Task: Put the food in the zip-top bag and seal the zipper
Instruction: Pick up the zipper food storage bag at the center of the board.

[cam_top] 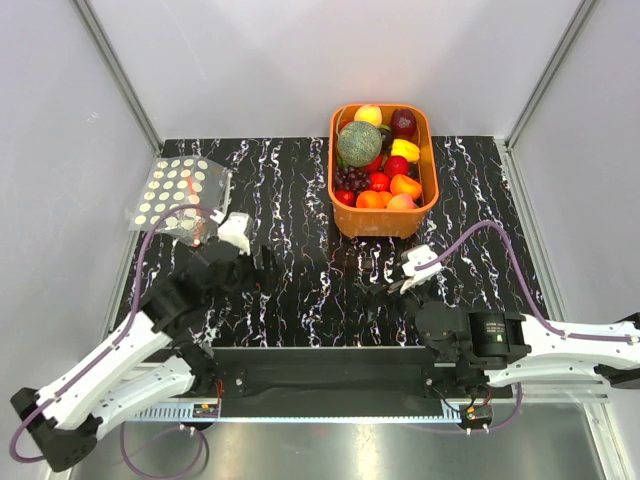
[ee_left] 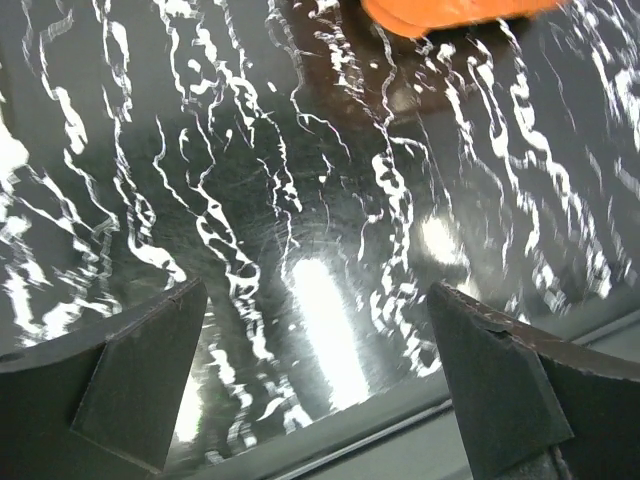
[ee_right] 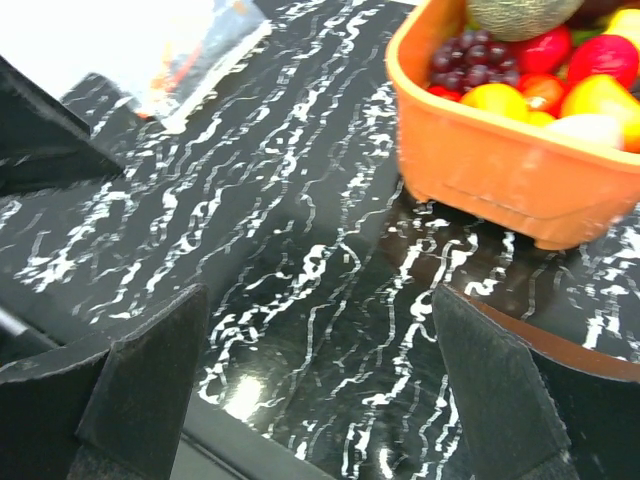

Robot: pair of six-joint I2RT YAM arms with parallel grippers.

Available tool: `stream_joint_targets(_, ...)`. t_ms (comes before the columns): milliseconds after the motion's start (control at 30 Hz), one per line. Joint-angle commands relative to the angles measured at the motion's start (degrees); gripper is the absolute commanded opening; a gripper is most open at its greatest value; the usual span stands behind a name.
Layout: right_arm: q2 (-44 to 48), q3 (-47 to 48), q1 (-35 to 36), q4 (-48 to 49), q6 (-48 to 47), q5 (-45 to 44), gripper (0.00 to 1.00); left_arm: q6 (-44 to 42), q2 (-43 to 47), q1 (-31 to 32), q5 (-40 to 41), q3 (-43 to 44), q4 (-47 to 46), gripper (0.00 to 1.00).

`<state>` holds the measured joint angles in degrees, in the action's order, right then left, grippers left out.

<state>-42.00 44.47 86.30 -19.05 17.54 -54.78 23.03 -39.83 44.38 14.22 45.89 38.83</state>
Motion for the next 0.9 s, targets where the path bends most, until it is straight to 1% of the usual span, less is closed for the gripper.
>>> stream_joint_targets(0, 0.51, 2.73, 0.01, -0.90, -0.05, -5.60, 1.00, 10.44, -3.31, -4.72, -1.81, -0.53, -9.72, 0.99)
stream_joint_targets(33, 0.51, 2.99, 0.01, -1.34, -0.05, -5.77, 1.00, 11.50, -4.71, -9.01, -3.13, -1.49, -11.39, 0.99)
stream_joint_targets(100, 0.51, 3.78, -0.08, -2.39, 0.04, -6.30, 1.00, 14.57, -5.95, -13.94, -7.44, -4.73, -16.22, 0.99)
stream_joint_targets(133, 0.51, 3.96, -0.26, -2.75, 0.04, -6.21, 1.00, 15.37, -7.00, -18.67, -8.58, -5.71, -17.55, 0.99)
stream_joint_targets(200, 0.60, 4.31, -0.26, -3.10, -0.31, -5.95, 1.00, 17.74, -7.71, -22.48, -8.60, -8.43, -21.06, 0.99)
stream_joint_targets(233, 0.60, 4.31, -0.34, -3.19, -0.49, -5.95, 1.00, 18.71, -8.24, -25.63, -7.81, -9.23, -22.03, 0.99)
stream_joint_targets(333, 0.78, 4.66, -0.52, -2.93, -1.01, -5.16, 1.00, 21.70, -9.46, -30.56, -6.23, -12.48, -26.43, 0.99)
stream_joint_targets(400, 0.86, 5.10, -0.61, -2.49, -1.54, -3.93, 1.00, 22.94, -10.70, -32.51, -4.82, -13.45, -29.68, 0.99)
stream_joint_targets(533, 0.60, 6.77, -0.61, -2.48, -2.42, -2.26, 1.00, 23.73, -15.78, -37.60, -4.03, -16.00, -37.32, 0.99)
stream_joint_targets(600, 0.25, 7.38, -0.61, -3.18, -1.90, -1.73, 0.99, 23.21, -18.16, -39.89, -5.25, -16.80, -41.98, 0.99)
stream_joint_targets(633, 0.08, 7.91, -0.61, -3.45, -1.72, -1.56, 1.00, 23.29, -21.04, -42.07, -5.95, -16.97, -44.26, 0.99)
stream_joint_targets(733, -0.80, 8.53, -0.61, -4.15, -1.54, -1.03, 1.00, 23.91, -27.11, -46.21, -8.15, -17.32, -48.13, 0.99)
stream_joint_targets(867, -1.42, 9.14, -0.70, -4.60, -1.45, -0.41, 1.00, 23.47, -32.58, -48.60, -9.21, -16.62, -52.35, 0.99)
